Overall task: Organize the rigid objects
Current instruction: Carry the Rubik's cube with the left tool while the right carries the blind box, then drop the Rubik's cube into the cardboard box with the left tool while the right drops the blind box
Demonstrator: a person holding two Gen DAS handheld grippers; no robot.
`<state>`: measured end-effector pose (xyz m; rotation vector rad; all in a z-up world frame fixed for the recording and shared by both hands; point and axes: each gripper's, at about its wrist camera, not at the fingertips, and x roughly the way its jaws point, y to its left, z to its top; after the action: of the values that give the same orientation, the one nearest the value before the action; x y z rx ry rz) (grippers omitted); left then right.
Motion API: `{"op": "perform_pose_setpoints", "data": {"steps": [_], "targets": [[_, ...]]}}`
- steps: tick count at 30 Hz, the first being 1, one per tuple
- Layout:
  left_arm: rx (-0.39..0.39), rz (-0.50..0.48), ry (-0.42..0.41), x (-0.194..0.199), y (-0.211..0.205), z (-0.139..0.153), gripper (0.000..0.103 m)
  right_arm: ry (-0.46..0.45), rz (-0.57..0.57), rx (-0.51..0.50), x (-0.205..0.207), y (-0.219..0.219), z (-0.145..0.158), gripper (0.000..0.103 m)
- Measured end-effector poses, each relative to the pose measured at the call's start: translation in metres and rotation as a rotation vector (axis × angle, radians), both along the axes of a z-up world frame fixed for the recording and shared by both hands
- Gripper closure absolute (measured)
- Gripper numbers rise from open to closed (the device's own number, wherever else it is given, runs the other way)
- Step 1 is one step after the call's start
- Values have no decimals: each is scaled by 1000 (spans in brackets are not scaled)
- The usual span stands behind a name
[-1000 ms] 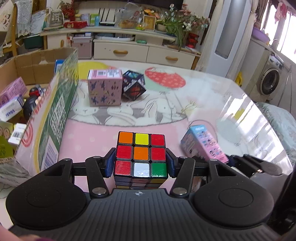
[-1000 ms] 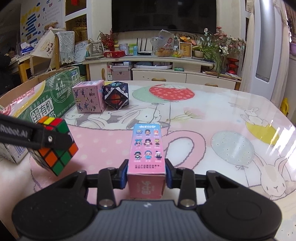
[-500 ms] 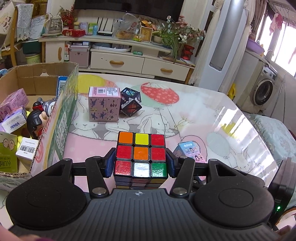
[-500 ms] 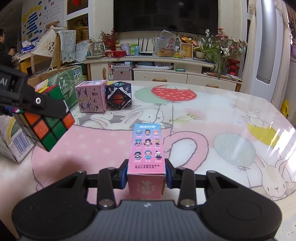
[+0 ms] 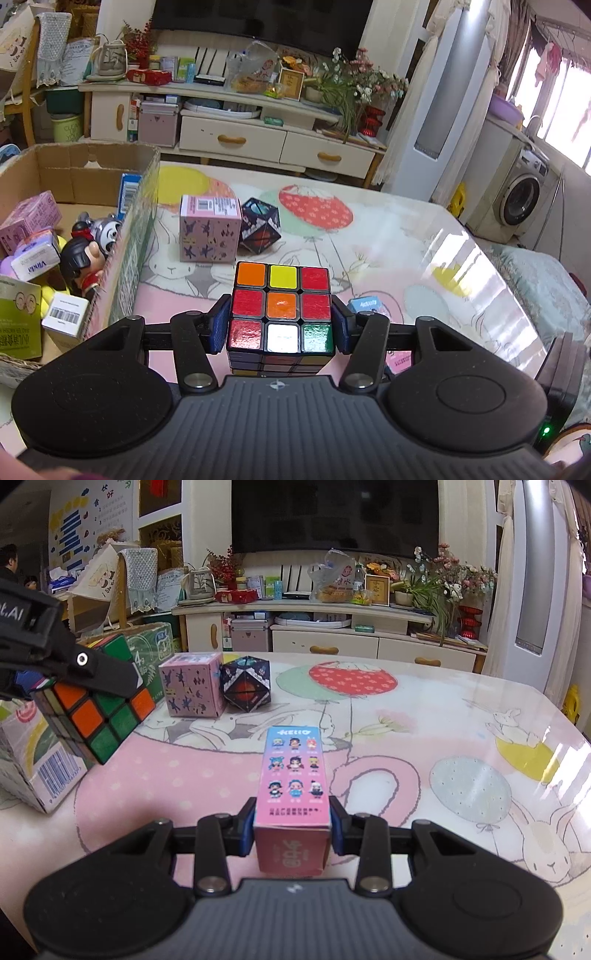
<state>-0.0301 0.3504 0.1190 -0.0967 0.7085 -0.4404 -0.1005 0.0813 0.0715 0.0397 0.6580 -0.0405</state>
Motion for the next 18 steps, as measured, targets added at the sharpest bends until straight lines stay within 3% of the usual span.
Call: {"op": "perform_pose_setpoints", "data": {"steps": [9,18], "targets": [[-42,35,-42,5,18,17,37,-12,30,-12,3,13,10,66],[-78,136,-86,14,55,35,37,-36,90,-13,14,37,30,66]]}}
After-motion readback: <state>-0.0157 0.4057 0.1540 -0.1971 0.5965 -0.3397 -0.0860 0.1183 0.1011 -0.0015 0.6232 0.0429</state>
